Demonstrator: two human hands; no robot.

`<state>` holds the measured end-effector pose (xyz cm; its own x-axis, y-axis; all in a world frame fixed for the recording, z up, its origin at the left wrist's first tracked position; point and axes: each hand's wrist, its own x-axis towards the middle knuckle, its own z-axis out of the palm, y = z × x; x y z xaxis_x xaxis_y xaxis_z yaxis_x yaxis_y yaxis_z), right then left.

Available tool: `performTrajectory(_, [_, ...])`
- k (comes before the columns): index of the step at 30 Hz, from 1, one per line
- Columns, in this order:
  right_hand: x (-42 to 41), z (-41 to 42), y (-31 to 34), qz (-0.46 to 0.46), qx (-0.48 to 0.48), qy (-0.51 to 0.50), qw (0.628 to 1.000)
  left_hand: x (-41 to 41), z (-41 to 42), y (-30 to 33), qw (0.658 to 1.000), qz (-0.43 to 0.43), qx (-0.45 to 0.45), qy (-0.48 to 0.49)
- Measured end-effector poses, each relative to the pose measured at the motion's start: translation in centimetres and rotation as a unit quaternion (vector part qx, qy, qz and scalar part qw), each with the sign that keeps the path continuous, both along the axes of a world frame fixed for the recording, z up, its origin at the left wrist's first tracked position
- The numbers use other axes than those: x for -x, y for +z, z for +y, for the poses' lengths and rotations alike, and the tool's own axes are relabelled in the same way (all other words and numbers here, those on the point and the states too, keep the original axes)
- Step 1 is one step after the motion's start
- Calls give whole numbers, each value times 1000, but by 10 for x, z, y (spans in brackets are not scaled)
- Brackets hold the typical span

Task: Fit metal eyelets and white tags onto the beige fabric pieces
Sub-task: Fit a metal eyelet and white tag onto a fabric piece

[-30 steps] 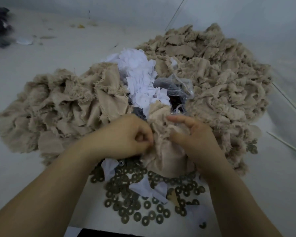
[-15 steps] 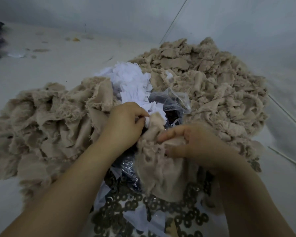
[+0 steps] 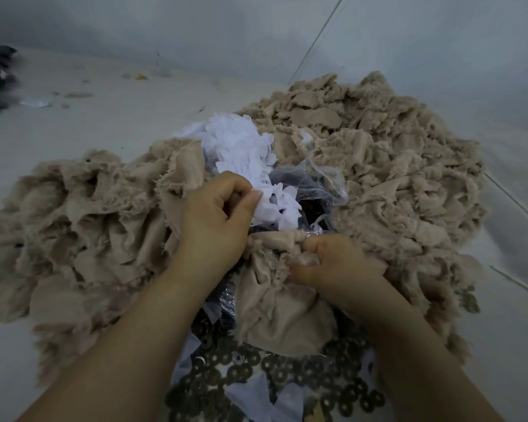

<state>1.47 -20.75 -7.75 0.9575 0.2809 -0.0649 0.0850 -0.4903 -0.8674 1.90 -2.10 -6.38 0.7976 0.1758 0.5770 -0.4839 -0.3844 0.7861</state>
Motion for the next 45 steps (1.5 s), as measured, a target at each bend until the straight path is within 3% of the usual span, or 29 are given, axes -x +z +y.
performTrajectory(3, [3, -4, -1, 13, -50, -7, 999, 1, -1, 2, 999, -1, 26, -23])
performTrajectory(7, [4, -1, 6, -69, -95, 58, 991, 5, -2, 5, 998, -7, 18, -57])
performTrajectory(10, [-2, 12, 8, -69, -59, 107, 990, 9, -8, 4, 997, -28, -12, -75])
performTrajectory(15, [-1, 26, 11, -22, -29, 125, 992, 15, -8, 8, 994, -96, 29, -50])
performTrajectory(20, [0, 24, 9, 16, -57, 85, 995, 18, -10, 9, 995, -74, 55, -27])
performTrajectory(24, [5, 12, 4, 3, -51, 46, 998, 24, -12, 11, 991, -91, 77, -63])
performTrajectory(26, [7, 5, 3, -17, -67, 11, 998, 28, -14, 10, 991, -117, 30, -53])
performTrajectory(29, [7, -1, -1, -38, -137, -60, 988, 33, -20, 5, 977, -161, -111, -89])
performTrajectory(31, [7, 0, -3, -40, -149, -84, 984, 33, -24, 1, 958, -161, -195, -134])
performTrajectory(33, [8, 1, -3, -26, -146, -93, 985, 32, -24, -2, 951, -147, -222, -156])
performTrajectory(39, [11, 1, -2, 61, -216, -108, 968, 28, -16, -8, 984, -18, -119, -132])
performTrajectory(45, [15, 4, 0, 4, -201, -98, 975, 28, -20, -11, 997, 25, -3, -70])
